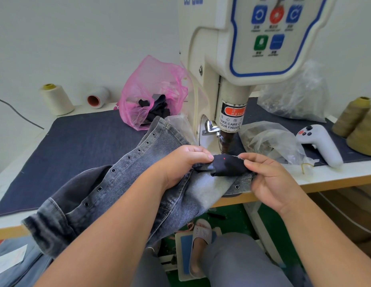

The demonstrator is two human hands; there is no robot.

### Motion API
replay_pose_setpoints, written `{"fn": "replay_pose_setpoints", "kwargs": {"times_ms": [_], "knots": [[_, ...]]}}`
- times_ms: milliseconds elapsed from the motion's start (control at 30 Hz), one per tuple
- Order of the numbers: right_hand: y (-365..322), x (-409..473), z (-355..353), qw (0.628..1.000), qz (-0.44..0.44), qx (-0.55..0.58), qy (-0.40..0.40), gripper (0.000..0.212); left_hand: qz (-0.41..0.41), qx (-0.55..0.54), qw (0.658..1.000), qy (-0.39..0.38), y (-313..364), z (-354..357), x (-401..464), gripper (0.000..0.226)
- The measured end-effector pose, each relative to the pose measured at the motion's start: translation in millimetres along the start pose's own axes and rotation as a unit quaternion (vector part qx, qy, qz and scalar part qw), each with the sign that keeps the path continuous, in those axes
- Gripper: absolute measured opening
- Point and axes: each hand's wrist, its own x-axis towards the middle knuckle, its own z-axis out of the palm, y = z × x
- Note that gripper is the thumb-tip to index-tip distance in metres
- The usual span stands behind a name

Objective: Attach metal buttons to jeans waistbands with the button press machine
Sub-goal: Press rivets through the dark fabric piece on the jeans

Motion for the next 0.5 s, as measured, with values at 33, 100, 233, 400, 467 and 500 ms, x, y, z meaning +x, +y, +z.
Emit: {"fn": "replay_pose_setpoints", "kwargs": {"times_ms": [33, 100, 233, 400, 467, 500], "knots": [[0.0, 0.0, 0.1, 1.0, 0.0, 0.0, 0.0, 0.024, 0.001, 0.0, 1.0, 0.0, 0.1, 0.1, 0.0, 0.017], [-0.1, -0.1, 0.3, 1.0, -0.001, 0.0, 0.0, 0.024, 0.002, 0.001, 1.0, 0.0, 0.3, 0.6, -0.1, 0.018], [-0.1, -0.8, -0.2, 1.0, -0.005, -0.002, -0.001, 0.024, 0.006, 0.006, 1.0, -0.003, 0.9, 0.3, -0.6, 0.018], [-0.2, -2.3, -1.8, 1.0, -0.008, -0.002, -0.007, 0.024, 0.006, 0.0, 1.0, -0.003, 0.3, -2.3, -0.9, 0.015], [-0.1, -2.7, -2.6, 1.0, -0.005, 0.004, -0.01, 0.025, 0.007, -0.008, 1.0, -0.01, 0.3, -3.5, -1.1, 0.015], [-0.2, -2.8, -2.9, 1.0, -0.003, 0.006, -0.012, 0.025, 0.008, -0.006, 1.0, -0.012, 0.4, -3.9, -1.2, 0.015]]}}
